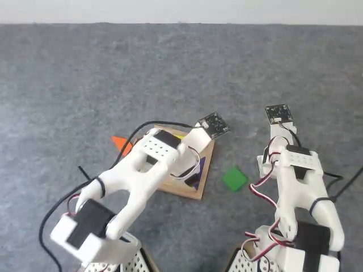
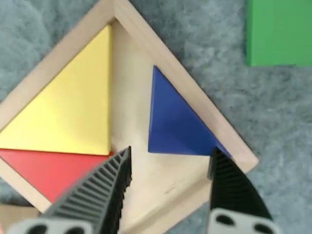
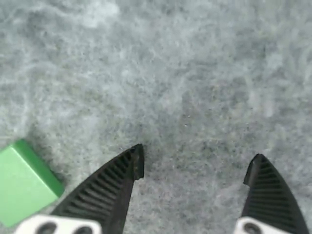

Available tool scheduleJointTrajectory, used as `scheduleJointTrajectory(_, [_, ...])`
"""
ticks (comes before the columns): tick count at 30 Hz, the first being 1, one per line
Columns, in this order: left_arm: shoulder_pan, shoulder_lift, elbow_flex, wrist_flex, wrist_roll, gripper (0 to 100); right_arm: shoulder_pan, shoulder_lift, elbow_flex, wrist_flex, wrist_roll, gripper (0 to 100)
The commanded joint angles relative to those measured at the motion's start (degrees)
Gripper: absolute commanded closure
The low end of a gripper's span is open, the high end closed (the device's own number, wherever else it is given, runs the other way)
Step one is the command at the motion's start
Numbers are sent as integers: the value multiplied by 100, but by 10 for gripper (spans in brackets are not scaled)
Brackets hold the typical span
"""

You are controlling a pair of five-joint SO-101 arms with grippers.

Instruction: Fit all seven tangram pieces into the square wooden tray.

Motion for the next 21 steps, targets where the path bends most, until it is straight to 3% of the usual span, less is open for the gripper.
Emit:
scheduleJointTrajectory(1, [18,527,-330,-114,-44,747,-66,-277,-18,-57,0,663])
scheduleJointTrajectory(14, [53,800,-365,677,-325,750,-66,-277,-18,-75,0,663])
scheduleJointTrajectory(21, [0,-818,40,712,-316,750,-66,-277,-18,-84,0,663])
